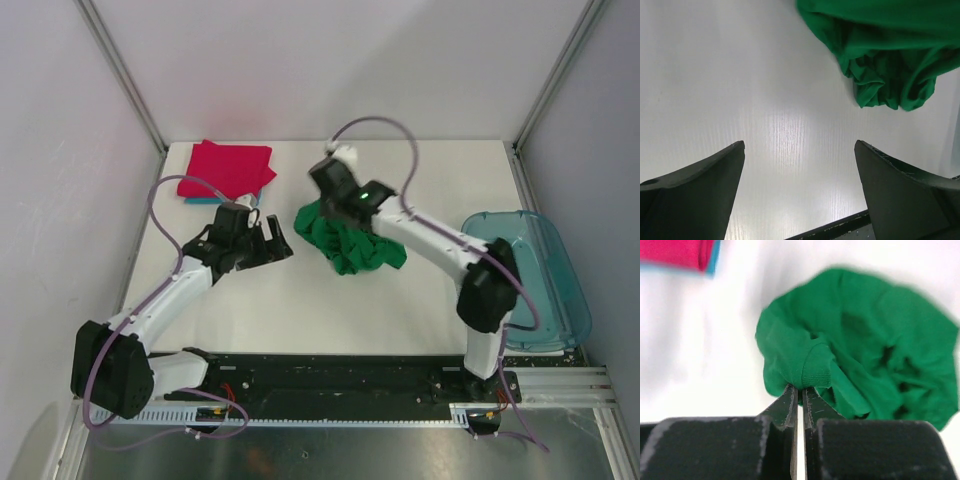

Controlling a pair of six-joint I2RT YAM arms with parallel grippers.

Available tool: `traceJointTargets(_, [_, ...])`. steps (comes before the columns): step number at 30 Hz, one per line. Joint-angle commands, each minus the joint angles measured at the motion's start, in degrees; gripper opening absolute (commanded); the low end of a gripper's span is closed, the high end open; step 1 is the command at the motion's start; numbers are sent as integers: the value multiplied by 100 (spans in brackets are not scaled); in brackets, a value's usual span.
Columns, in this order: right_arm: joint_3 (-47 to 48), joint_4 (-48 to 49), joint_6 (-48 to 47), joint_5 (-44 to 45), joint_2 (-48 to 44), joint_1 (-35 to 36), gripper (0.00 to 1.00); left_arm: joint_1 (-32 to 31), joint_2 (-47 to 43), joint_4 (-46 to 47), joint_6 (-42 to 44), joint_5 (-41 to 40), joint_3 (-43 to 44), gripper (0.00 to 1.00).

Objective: Fold and stack the t-shirts
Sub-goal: Flatten out the tshirt

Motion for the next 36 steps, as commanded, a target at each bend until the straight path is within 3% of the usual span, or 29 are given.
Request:
traceJointTargets(1, [392, -381, -283, 59, -1080, -881, 0, -183, -30, 242, 38, 175, 50, 95])
traceJointTargets(8, [-172, -254, -364, -837, -1927, -2083, 0, -760, 557, 645, -177, 195, 190, 89])
traceJointTargets(15, [-5, -454, -508, -1129, -2022, -2632, 0, -1541, 1537, 1123, -528, 136, 678, 79])
traceJointTargets(21, [337, -676, -578, -1206, -1903, -2836, 0, -1948, 2214, 1383, -845, -23, 1019, 73])
traceJointTargets(28, [547, -822, -579, -1187, -1917, -2928, 0, -1943, 2485, 1398, -786, -821, 1196, 67])
traceJointTargets(36, [588, -885, -580, -1266, -1941, -3073, 0, -1959, 2759, 1593, -1466, -298, 993, 58])
